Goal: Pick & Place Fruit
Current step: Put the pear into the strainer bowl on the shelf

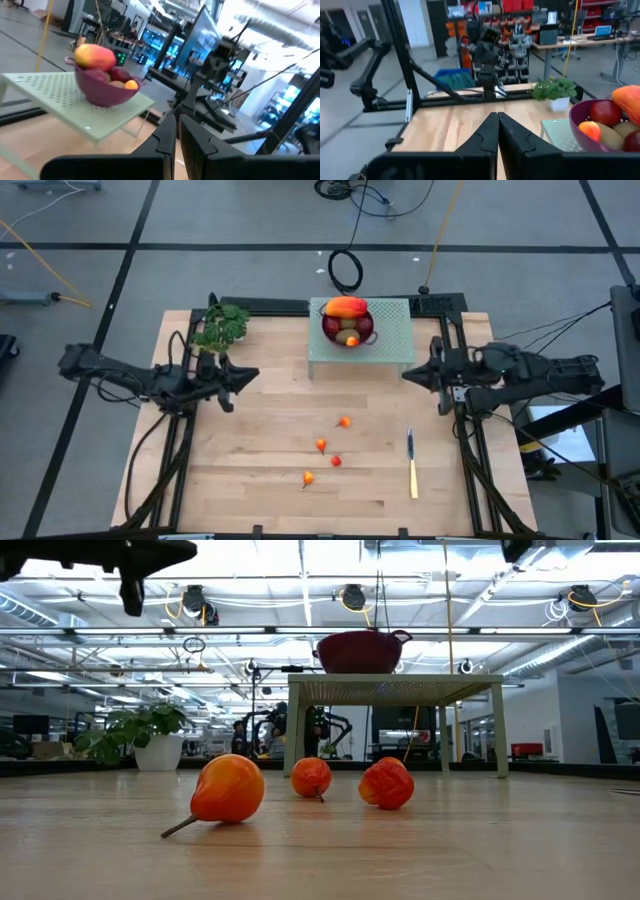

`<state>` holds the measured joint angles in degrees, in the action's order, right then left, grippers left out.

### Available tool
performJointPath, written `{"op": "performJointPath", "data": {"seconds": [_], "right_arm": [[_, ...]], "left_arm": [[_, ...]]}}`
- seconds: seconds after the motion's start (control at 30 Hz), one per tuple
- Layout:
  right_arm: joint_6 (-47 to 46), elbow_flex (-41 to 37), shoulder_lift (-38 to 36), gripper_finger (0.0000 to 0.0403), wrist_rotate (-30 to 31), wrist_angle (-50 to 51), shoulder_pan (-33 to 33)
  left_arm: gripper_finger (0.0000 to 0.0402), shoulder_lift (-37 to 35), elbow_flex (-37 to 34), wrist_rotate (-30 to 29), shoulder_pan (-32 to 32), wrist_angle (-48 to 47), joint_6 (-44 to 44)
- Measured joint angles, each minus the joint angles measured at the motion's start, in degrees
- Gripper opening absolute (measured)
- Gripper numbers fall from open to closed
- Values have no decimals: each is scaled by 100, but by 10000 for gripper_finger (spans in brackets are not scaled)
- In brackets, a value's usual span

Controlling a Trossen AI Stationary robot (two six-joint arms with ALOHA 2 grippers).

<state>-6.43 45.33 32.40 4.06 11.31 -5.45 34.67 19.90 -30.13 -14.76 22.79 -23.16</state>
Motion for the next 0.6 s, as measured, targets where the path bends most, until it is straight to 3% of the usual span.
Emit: {"op": "performJointPath", "data": {"seconds": [0.1, 0.27, 0.4, 0.6], "right_arm": [[-42, -398, -534, 0, -9, -65, 0], [-42, -819, -1255, 0, -9, -79, 0], [-33, -974, -1686, 0, -27, -83, 0], [21, -1157, -2165, 0, -139, -77, 0]], "left_arm": [[24, 488, 37, -2, 0, 534, -76], [24, 1404, 679, -83, -9, 457, -222], [24, 2173, 1627, -52, -109, -329, 32], [24, 3156, 3211, 31, -270, -2218, 11]]}}
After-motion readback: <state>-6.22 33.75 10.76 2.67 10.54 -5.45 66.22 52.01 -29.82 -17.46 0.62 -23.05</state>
